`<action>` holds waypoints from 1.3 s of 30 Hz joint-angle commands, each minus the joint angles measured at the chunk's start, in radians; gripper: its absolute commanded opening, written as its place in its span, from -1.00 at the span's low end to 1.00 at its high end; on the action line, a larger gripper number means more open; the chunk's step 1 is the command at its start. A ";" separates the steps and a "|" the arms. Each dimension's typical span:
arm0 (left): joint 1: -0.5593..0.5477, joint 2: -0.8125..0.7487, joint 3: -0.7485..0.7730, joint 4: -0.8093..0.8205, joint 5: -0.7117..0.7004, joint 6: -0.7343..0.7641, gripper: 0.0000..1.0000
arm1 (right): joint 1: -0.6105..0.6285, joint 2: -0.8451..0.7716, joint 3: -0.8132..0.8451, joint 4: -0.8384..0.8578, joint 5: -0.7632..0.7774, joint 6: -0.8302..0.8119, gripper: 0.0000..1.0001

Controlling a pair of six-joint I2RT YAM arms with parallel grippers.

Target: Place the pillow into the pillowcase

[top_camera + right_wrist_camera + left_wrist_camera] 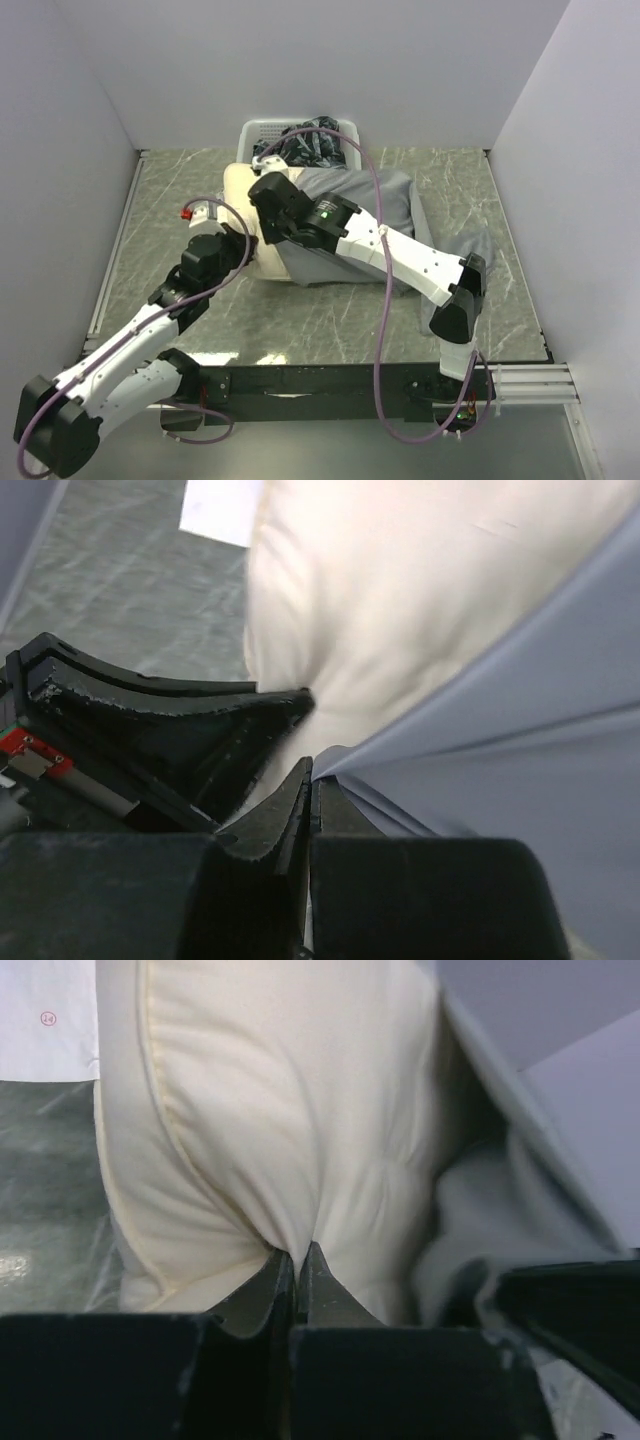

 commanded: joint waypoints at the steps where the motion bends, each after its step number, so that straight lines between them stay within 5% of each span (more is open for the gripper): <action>1: -0.050 -0.103 0.144 -0.073 0.031 -0.054 -0.98 | 0.011 0.018 0.156 -0.023 -0.110 0.004 -1.00; 7: -0.056 -0.053 0.264 -0.249 -0.003 -0.138 -0.98 | 0.011 0.061 0.461 -0.099 -0.227 0.021 -0.99; 11: -0.062 -0.045 0.273 -0.337 -0.040 -0.201 -0.98 | 0.025 -0.033 0.314 -0.032 -0.253 0.041 -0.95; 14: -0.070 -0.091 0.223 -0.366 0.001 -0.256 -0.98 | 0.033 -0.144 0.056 0.042 -0.184 0.043 -0.70; 17: -0.074 -0.153 0.134 -0.395 0.033 -0.309 -0.98 | 0.033 -0.251 -0.177 0.104 -0.113 0.043 -0.12; 18: -0.074 -0.170 0.096 -0.409 0.037 -0.312 -0.98 | 0.033 -0.271 -0.218 0.118 -0.103 0.041 0.21; 20: -0.073 -0.207 0.082 -0.452 -0.020 -0.309 0.01 | 0.023 -0.304 -0.284 0.123 -0.038 0.032 0.47; 22: -0.073 -0.221 0.105 -0.535 -0.148 -0.330 0.50 | 0.000 -0.302 -0.289 0.108 -0.012 0.026 0.57; 25: -0.071 -0.201 0.152 -0.555 -0.238 -0.330 0.80 | -0.072 -0.264 -0.261 0.092 0.005 0.009 0.57; 30: -0.033 -0.051 0.214 -0.521 -0.306 -0.303 0.94 | -0.164 -0.092 -0.110 0.051 -0.012 -0.048 0.57; 34: 0.154 0.121 0.189 -0.336 -0.048 -0.194 0.92 | -0.205 0.072 0.027 -0.023 0.005 -0.065 0.55; 39: 0.223 0.286 0.217 -0.214 0.108 -0.088 0.99 | -0.237 0.164 -0.019 0.000 0.036 -0.048 0.56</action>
